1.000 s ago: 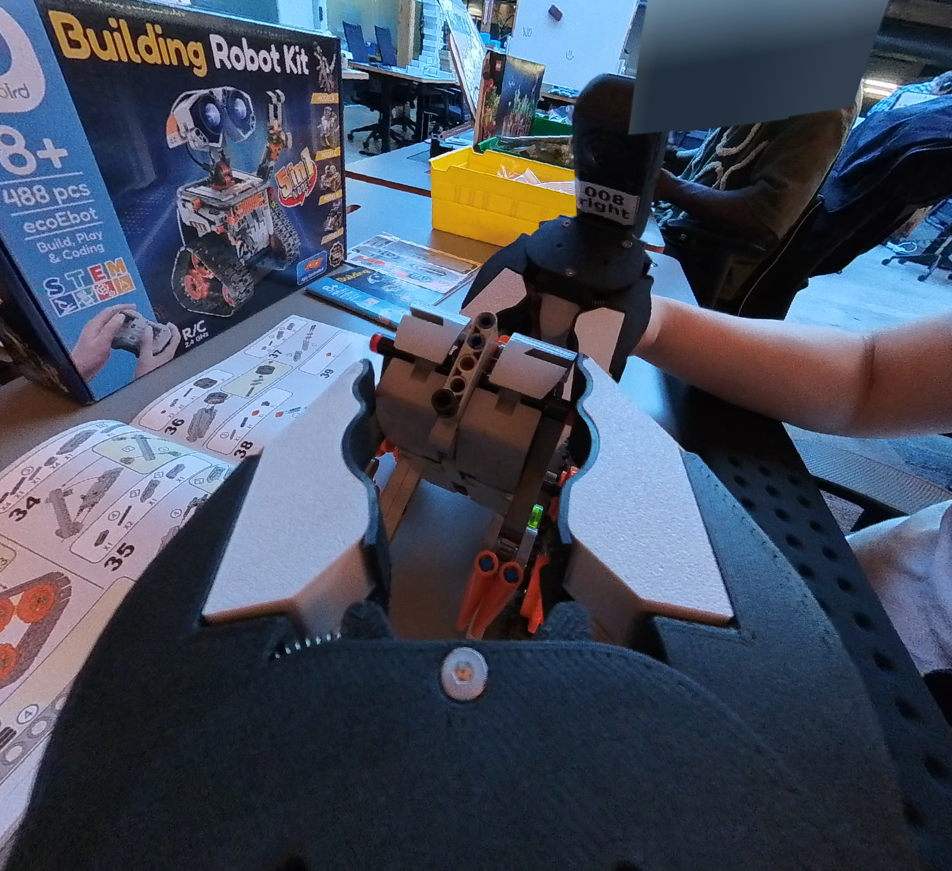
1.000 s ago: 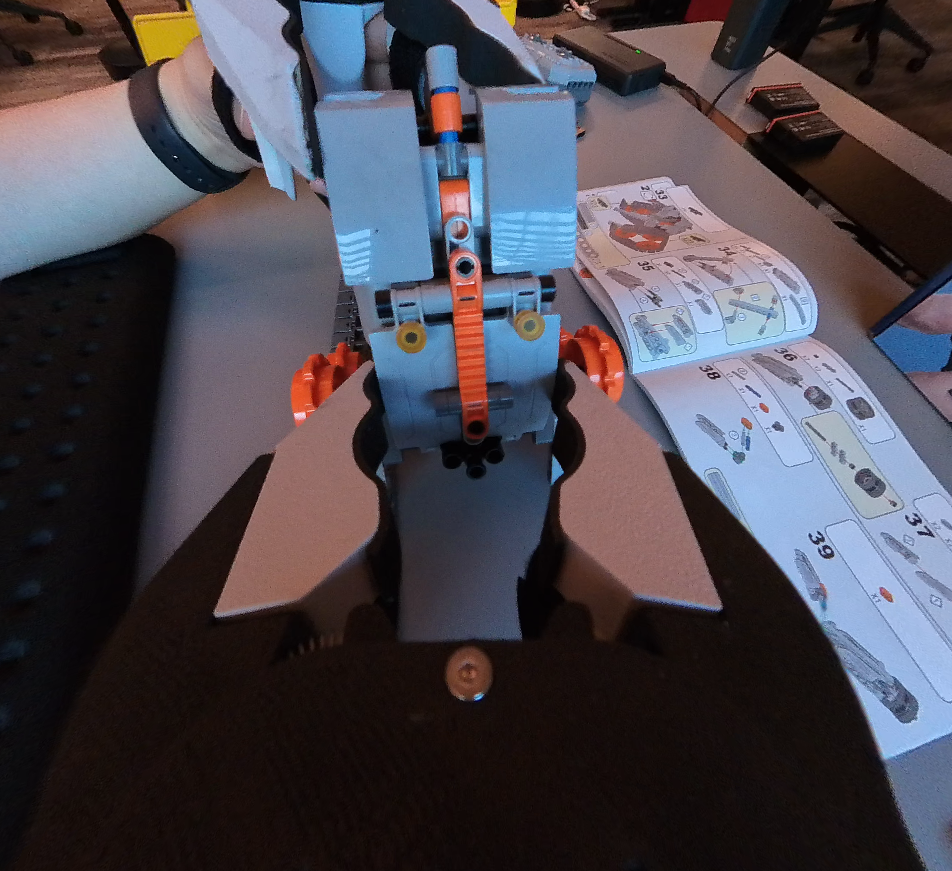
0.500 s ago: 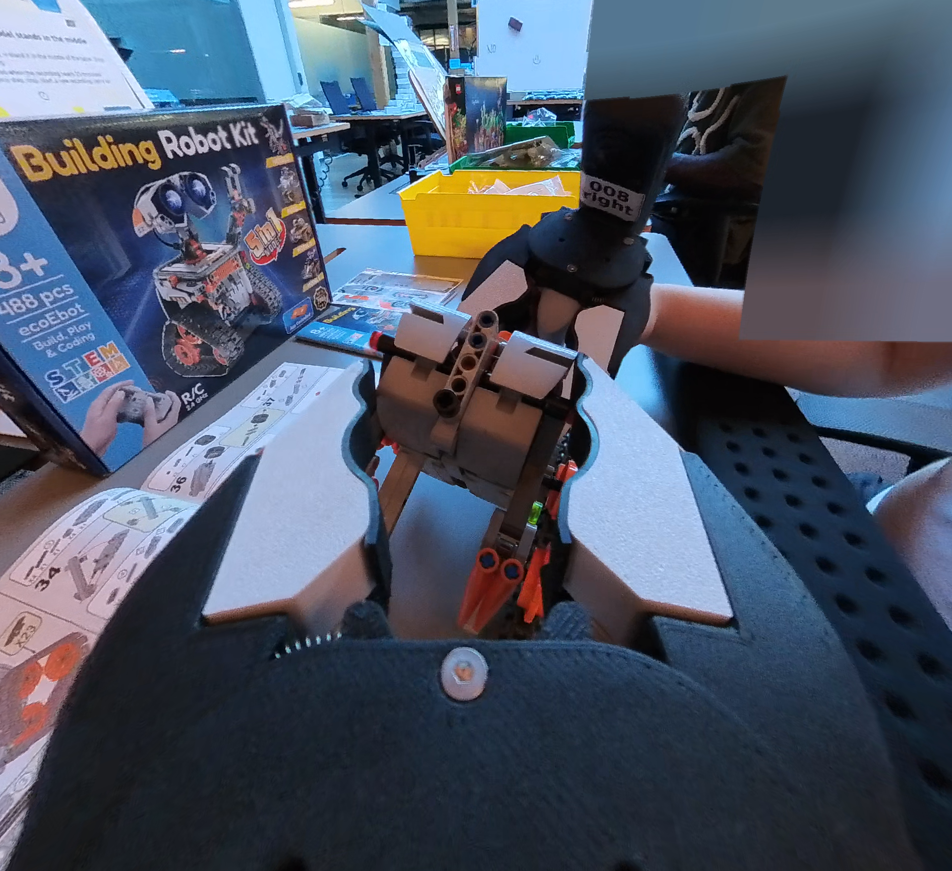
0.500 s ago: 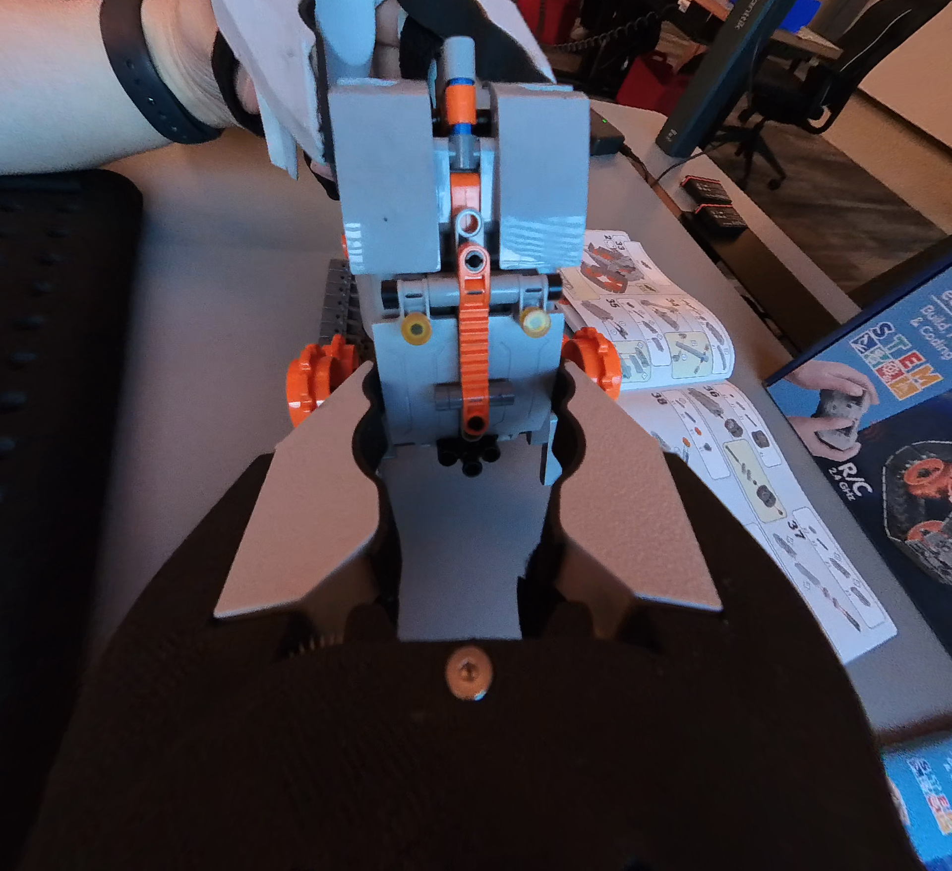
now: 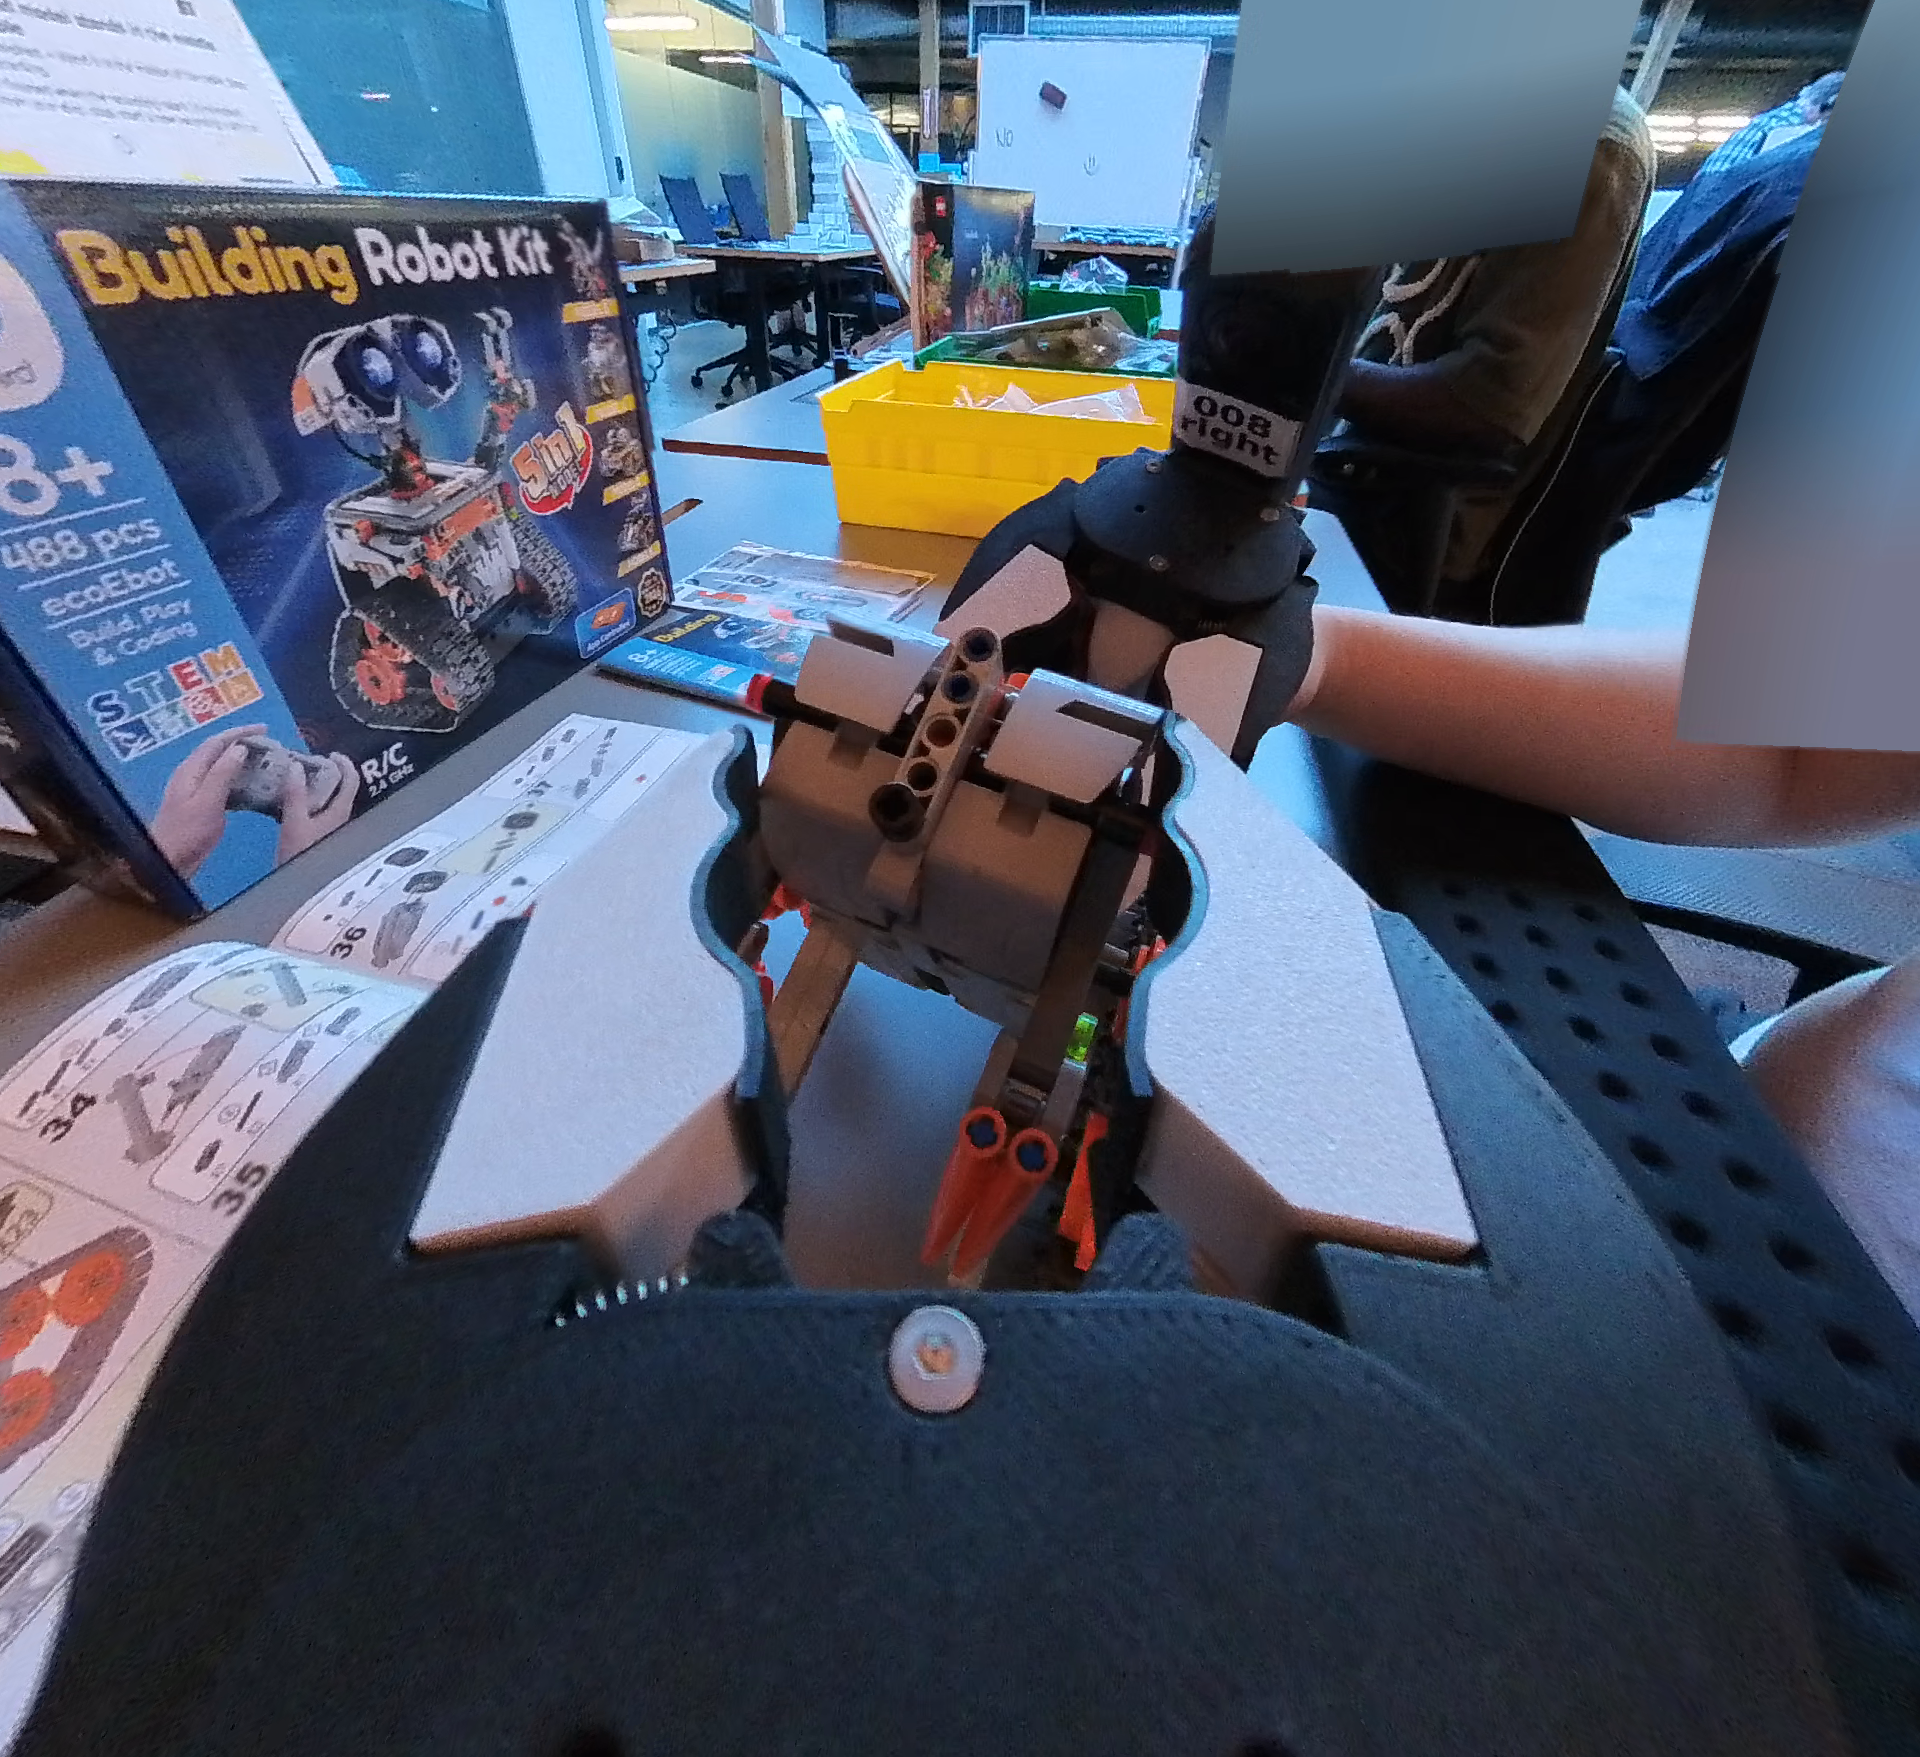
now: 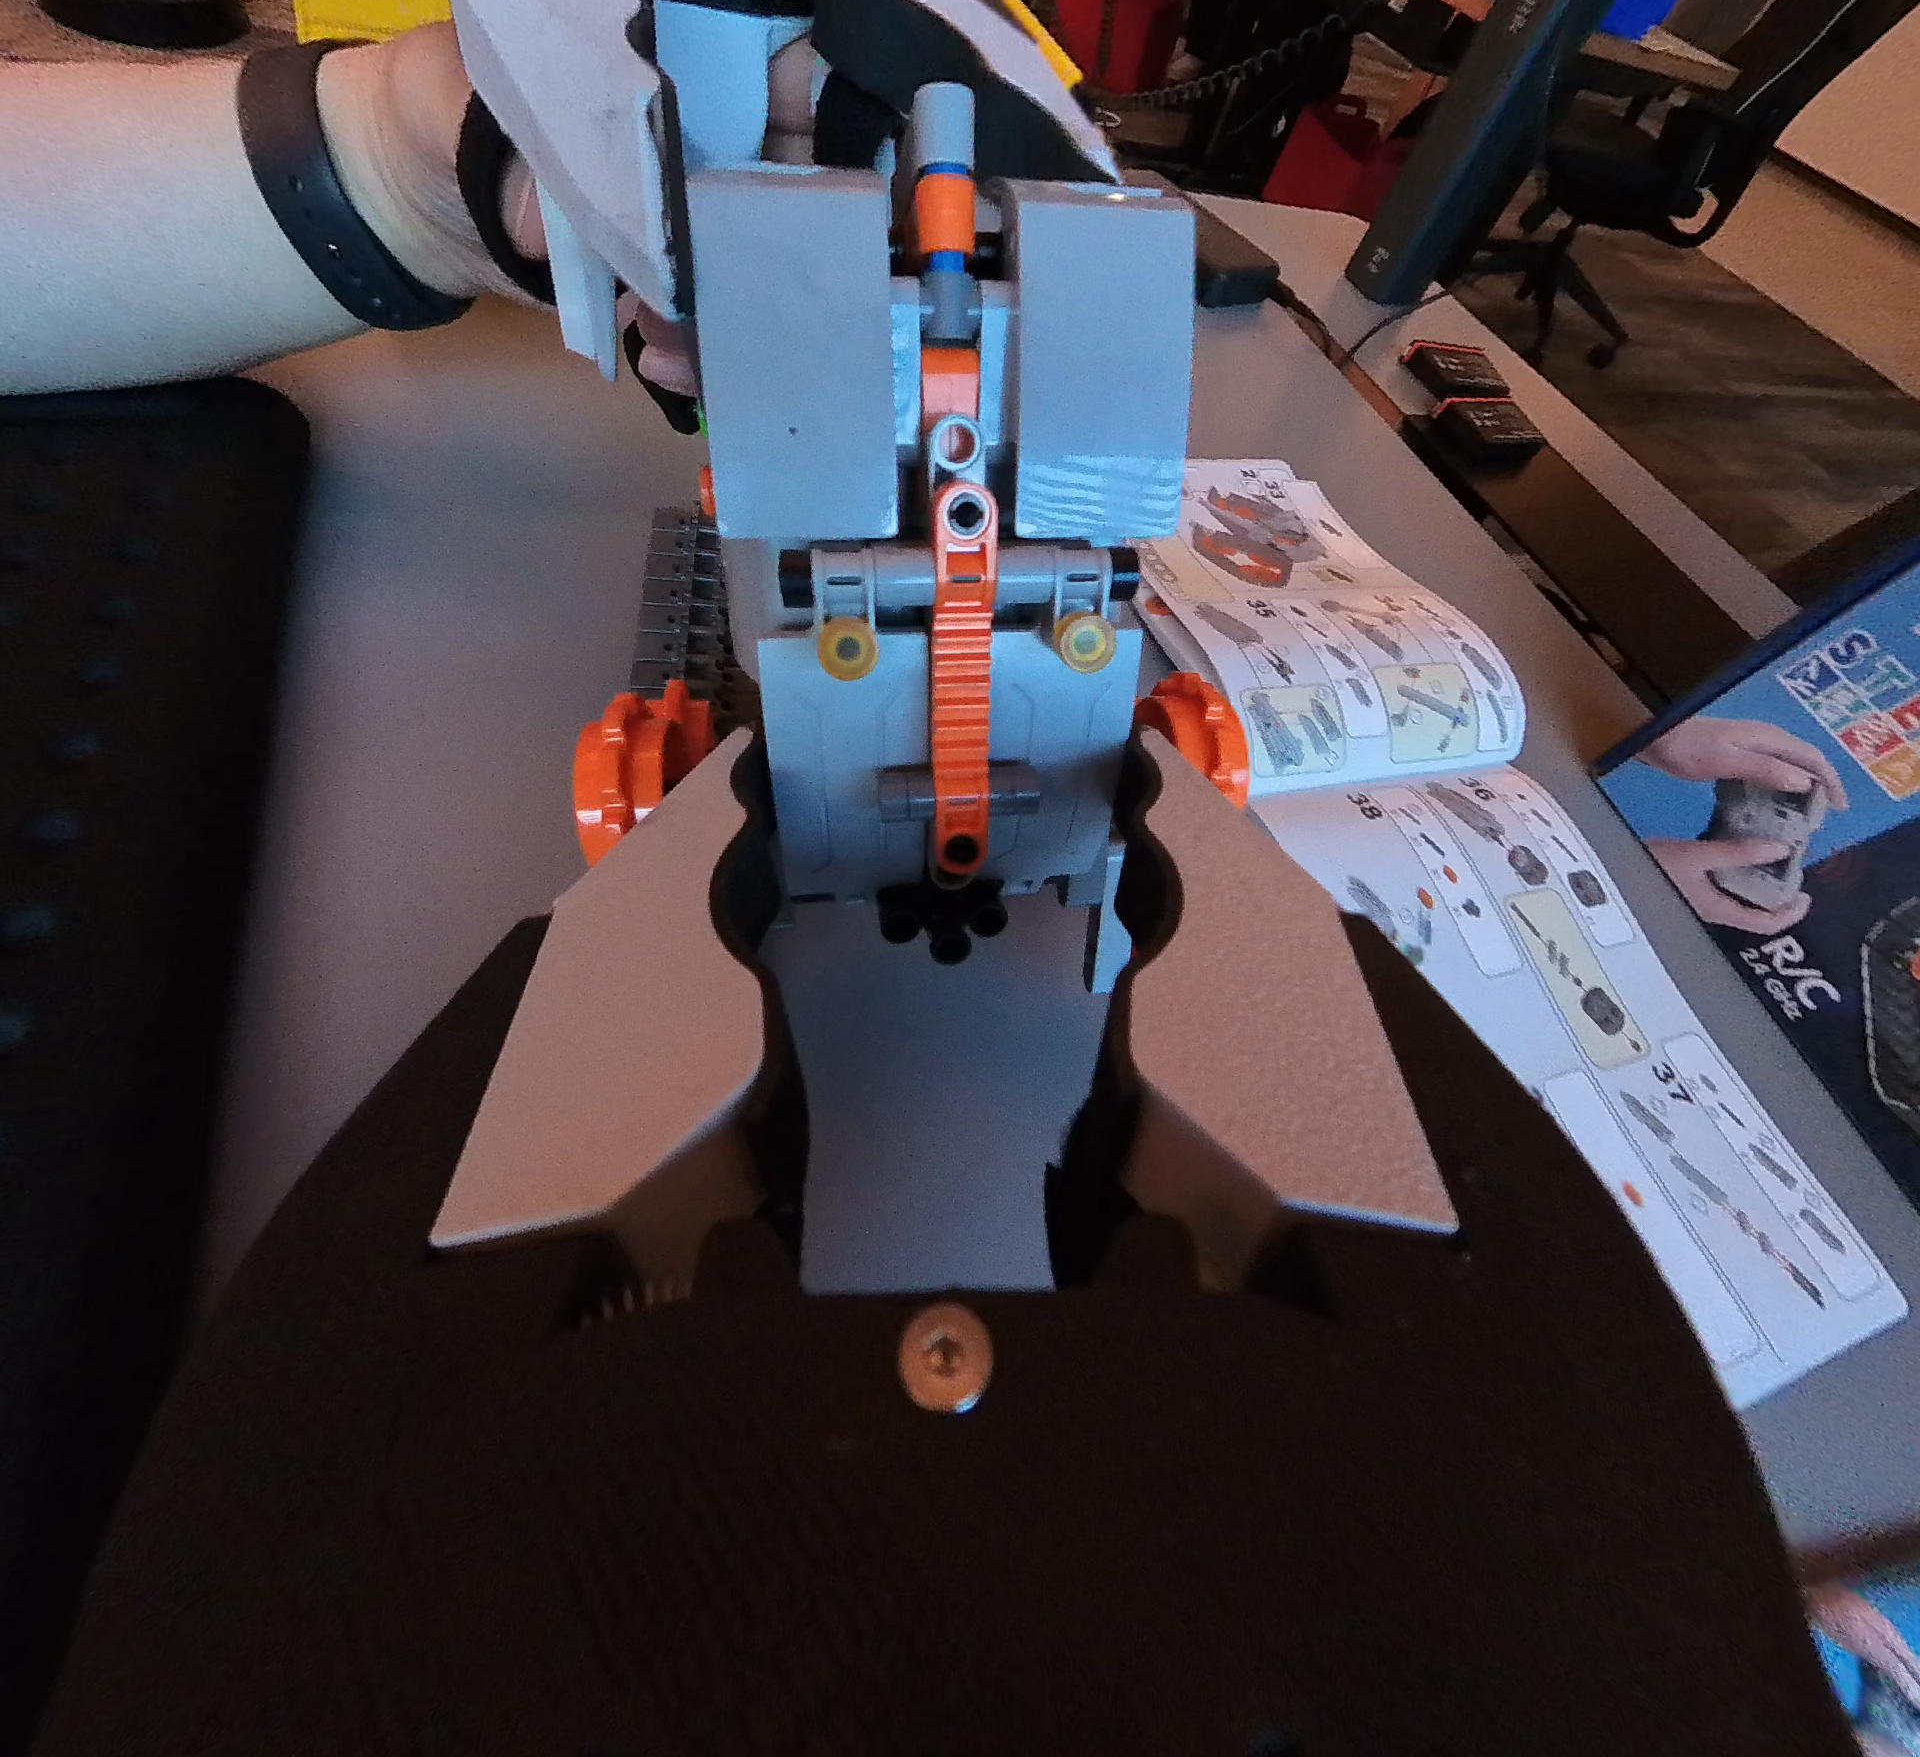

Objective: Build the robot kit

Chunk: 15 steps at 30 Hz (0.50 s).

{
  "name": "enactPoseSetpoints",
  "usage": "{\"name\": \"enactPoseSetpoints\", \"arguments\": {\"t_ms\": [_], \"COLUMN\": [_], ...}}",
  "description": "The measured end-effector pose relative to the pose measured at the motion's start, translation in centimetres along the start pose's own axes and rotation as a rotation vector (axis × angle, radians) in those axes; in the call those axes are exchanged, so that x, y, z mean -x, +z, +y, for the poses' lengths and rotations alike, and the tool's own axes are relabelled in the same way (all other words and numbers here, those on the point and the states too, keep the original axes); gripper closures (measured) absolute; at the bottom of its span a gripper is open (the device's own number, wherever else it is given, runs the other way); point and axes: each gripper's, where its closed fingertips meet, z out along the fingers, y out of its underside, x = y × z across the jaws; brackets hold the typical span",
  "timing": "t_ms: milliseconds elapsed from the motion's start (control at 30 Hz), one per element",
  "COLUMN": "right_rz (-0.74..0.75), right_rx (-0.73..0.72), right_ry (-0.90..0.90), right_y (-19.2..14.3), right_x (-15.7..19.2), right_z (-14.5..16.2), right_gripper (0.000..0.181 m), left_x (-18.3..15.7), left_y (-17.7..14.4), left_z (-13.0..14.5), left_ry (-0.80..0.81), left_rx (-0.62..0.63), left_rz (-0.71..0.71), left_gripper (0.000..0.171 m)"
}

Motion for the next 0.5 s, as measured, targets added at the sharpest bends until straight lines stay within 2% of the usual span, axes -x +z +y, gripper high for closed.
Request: {"name": "enactPoseSetpoints", "arguments": {"t_ms": [367, 500], "right_rz": [0.005, -0.014], "right_rx": [-0.008, -0.017], "right_ry": [-0.048, -0.015], "right_y": [0.91, 1.09], "right_x": [0.11, -0.05], "right_z": [-0.05, 0.15], "right_gripper": [0.115, 0.115], "left_x": [0.36, 0.94], "left_y": [-0.76, -0.69], "left_z": [-0.07, -0.03], "left_ry": [-0.017, -0.054], "left_rx": [-0.033, -0.052], "left_rz": [-0.003, -0.015], "left_gripper": [0.099, 0.099]}}
